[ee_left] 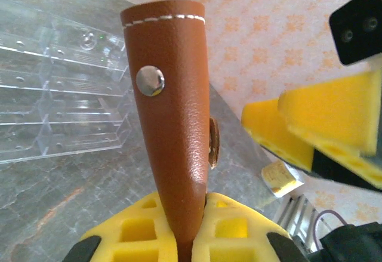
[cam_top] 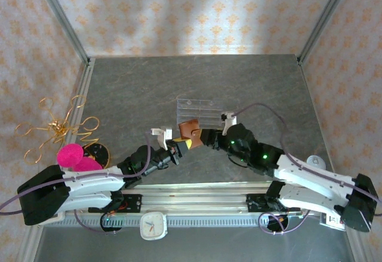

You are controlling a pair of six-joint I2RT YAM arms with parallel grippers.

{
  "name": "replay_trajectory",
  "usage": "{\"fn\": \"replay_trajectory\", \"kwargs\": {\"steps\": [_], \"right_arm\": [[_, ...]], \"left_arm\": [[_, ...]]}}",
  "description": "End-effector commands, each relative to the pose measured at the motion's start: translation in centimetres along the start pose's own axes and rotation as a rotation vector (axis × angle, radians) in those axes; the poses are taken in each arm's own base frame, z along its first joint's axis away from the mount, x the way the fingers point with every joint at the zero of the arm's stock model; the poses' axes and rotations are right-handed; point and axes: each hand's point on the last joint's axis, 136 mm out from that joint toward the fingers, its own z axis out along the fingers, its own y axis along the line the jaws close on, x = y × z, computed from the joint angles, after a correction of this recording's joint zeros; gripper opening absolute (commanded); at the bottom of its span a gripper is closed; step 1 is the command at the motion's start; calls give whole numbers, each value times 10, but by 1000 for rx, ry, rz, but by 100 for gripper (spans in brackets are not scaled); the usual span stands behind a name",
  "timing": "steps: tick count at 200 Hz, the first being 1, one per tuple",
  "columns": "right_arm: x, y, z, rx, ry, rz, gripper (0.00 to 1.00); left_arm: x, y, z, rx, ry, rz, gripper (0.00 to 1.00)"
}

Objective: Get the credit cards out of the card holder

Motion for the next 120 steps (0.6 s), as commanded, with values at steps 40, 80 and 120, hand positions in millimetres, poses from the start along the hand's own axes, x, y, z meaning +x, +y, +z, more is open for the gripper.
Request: {"fn": "replay_trajectory", "kwargs": {"steps": [40,80,120], "right_arm": [[-8,11,18,138,-47,-74,56],[7,7,35,204,15,-113,56],[15,-16,39,312,27,-133,29]], "left_arm": [[-16,-17,5,25,-47,25,0],[-20,-20,1,36,-64,26,0],[-27,-26,-5,61,-92,15,0]]}}
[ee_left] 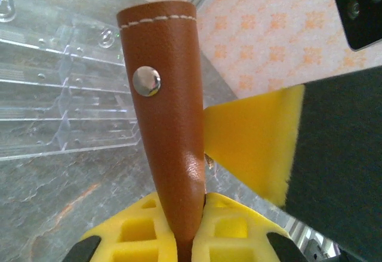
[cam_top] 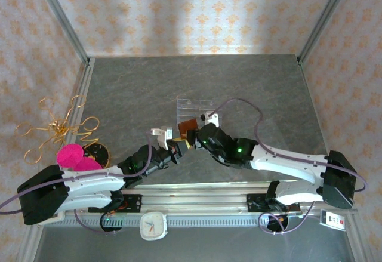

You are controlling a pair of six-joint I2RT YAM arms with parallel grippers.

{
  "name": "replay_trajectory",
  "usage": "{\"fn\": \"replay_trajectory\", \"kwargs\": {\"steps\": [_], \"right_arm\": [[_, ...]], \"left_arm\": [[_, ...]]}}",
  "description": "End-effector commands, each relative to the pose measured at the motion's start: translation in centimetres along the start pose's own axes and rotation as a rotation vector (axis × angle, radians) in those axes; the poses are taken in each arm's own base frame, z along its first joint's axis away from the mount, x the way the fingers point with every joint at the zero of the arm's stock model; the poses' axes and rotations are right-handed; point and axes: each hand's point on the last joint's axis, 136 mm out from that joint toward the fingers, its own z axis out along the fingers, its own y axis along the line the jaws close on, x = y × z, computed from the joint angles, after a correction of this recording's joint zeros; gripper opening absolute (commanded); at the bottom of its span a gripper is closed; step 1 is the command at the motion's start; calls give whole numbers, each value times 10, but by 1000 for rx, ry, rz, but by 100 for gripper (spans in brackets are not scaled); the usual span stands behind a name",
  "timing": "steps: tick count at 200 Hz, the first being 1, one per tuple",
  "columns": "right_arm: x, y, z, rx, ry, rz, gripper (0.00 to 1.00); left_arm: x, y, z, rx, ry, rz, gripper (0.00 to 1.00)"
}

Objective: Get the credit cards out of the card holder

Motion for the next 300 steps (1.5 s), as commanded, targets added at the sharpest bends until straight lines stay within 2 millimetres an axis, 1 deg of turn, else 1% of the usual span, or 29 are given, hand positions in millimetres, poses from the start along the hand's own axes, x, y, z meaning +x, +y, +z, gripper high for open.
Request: {"fn": "replay_trajectory", "kwargs": {"steps": [1,19,38,67,73,80,104,117,127,131,138,142,148,161,173,187,216,237,252,264,278,284,291,300], "right_arm": [[4,-27,3,136,-2,-28,28],[3,-33,3,171,-12,-35,12],[0,-38,1,183,-29,-40,0],[-8,-54,-5,185,-56,-8,0],[-7,-58,-4,188,-52,-2,0],[-14,-62,-11,175,-74,22,0],[-18,-78,-18,175,-95,51,0],[-21,-75,-22,138,-98,49,0],[-27,-60,-30,41,-122,32,0],[-31,-53,-35,-5,-139,32,6],[-33,-44,-42,-76,-158,34,23],[-36,-39,-47,-115,-176,38,31],[-40,-35,-55,-161,-202,43,41],[-46,-28,-68,-240,-249,66,52],[-46,-23,-74,-302,-261,81,60],[-41,-16,-71,-344,-231,79,62],[-29,-7,-56,-352,-152,55,62],[-22,-15,-43,-291,-113,59,60],[-18,-20,-38,-262,-100,67,57],[-15,-23,-37,-258,-95,75,50],[-13,-26,-36,-254,-95,84,35],[-13,-28,-35,-252,-97,88,31],[-13,-28,-35,-250,-98,89,28],[-14,-27,-36,-258,-102,88,28]], "left_arm": [[-30,-31,-7,110,-101,3,0],[-30,-31,-8,105,-100,6,0],[-28,-30,-8,96,-87,3,0],[-25,-27,-8,91,-76,-3,0],[-24,-26,-8,86,-74,-4,0],[-24,-26,-9,87,-73,-6,0],[-21,-24,-9,85,-66,-9,0],[-21,-25,-9,88,-64,-9,0],[-21,-26,-10,96,-64,-11,0],[-21,-27,-11,101,-65,-11,0],[-21,-28,-12,111,-66,-9,0],[-21,-29,-12,120,-67,-10,0],[-21,-31,-13,130,-68,-10,0],[-20,-33,-14,150,-65,-11,0],[-19,-35,-15,164,-64,-14,0],[-20,-38,-16,183,-67,-17,0],[-21,-41,-16,196,-65,-18,0],[-22,-43,-17,204,-68,-20,0],[-23,-42,-19,203,-76,-23,0],[-24,-42,-20,202,-80,-25,0],[-24,-42,-20,205,-82,-26,0],[-24,-43,-20,206,-80,-27,0],[-24,-43,-20,209,-78,-25,0],[-23,-44,-20,211,-74,-25,0]]}}
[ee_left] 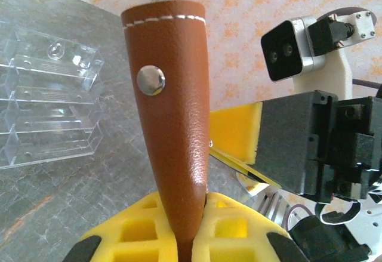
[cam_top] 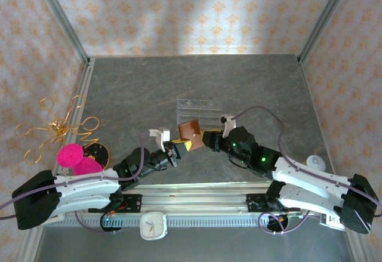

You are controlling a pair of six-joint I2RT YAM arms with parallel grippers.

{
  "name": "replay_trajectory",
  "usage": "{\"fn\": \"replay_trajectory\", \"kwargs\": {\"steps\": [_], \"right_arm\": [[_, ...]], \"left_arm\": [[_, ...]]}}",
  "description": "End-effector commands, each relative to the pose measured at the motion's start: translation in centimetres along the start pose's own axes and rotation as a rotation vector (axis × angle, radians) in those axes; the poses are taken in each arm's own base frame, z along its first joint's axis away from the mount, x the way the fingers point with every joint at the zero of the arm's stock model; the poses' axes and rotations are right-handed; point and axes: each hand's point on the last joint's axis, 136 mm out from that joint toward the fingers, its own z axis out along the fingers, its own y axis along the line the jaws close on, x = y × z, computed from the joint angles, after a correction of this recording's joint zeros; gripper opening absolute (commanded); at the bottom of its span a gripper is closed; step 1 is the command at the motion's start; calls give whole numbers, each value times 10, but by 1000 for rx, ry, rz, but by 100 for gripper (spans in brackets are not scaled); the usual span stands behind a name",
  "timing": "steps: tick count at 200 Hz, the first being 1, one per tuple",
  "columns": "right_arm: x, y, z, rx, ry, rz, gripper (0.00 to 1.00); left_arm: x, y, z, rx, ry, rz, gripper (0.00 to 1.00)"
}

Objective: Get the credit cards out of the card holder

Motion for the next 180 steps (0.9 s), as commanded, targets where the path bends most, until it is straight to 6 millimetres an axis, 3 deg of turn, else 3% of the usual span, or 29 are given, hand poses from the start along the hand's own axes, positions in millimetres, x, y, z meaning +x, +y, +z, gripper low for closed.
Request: {"fn": "replay_trajectory", "kwargs": {"steps": [1,19,38,58,89,110,139,180], "right_arm": [[-8,3,-3,-16,-30,10,28],[-10,8,-3,-41,-34,8,23],[-10,9,-3,-39,-25,7,0],[-7,-1,-3,21,-9,37,0],[20,-23,-1,102,70,96,0],[34,-34,-2,140,92,122,0],[47,-45,-4,191,121,137,0],[67,-56,3,276,189,109,0]], "left_arm": [[-13,-17,-3,71,-47,-9,0],[-12,-17,-2,73,-39,-10,0],[-11,-13,-1,56,-38,-20,0],[-5,-4,3,5,-10,-44,0],[24,15,18,-105,139,-84,0],[44,29,22,-181,225,-118,20],[61,49,21,-281,287,-133,30],[64,62,21,-364,298,-120,45]]}}
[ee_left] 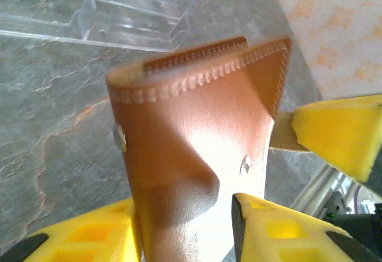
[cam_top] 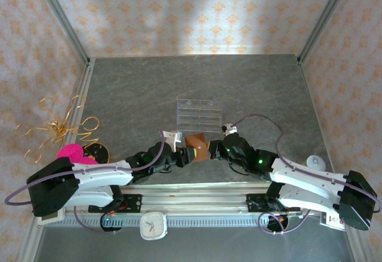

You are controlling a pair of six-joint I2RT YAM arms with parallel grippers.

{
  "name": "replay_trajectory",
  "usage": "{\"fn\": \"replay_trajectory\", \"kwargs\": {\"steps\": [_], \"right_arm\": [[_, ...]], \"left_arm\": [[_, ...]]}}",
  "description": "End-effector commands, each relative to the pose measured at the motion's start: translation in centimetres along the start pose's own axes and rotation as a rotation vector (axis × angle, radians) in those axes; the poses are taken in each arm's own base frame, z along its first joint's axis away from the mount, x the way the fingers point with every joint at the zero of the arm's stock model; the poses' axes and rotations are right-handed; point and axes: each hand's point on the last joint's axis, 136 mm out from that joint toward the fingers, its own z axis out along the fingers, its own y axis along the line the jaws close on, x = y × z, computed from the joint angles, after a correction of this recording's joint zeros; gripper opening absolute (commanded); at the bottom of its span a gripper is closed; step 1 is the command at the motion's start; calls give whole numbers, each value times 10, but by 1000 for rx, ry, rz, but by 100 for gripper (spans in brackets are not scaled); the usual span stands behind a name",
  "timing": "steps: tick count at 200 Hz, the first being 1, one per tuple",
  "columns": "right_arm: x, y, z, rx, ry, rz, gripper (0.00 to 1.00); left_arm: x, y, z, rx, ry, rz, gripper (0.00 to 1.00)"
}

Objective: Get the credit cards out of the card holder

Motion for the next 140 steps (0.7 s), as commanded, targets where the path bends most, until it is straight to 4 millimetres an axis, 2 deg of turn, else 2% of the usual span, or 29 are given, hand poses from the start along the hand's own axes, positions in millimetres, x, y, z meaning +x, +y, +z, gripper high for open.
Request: {"fn": "replay_trajectory", "kwargs": {"steps": [1,42,86,95,140], "right_arm": [[7,-12,6,90,17,-4,0],[10,1,18,107,53,-43,0],[6,28,22,63,73,-41,0],[9,26,27,79,87,-43,0],[0,34,21,86,72,-51,0]], "left_arm": [[-7,2,2,-50,-13,-6,45],[-18,9,-5,-79,-77,-15,57],[-40,13,-23,-109,-177,-12,67],[-44,13,-27,-108,-197,-13,69],[-49,14,-33,-116,-221,4,69]]}}
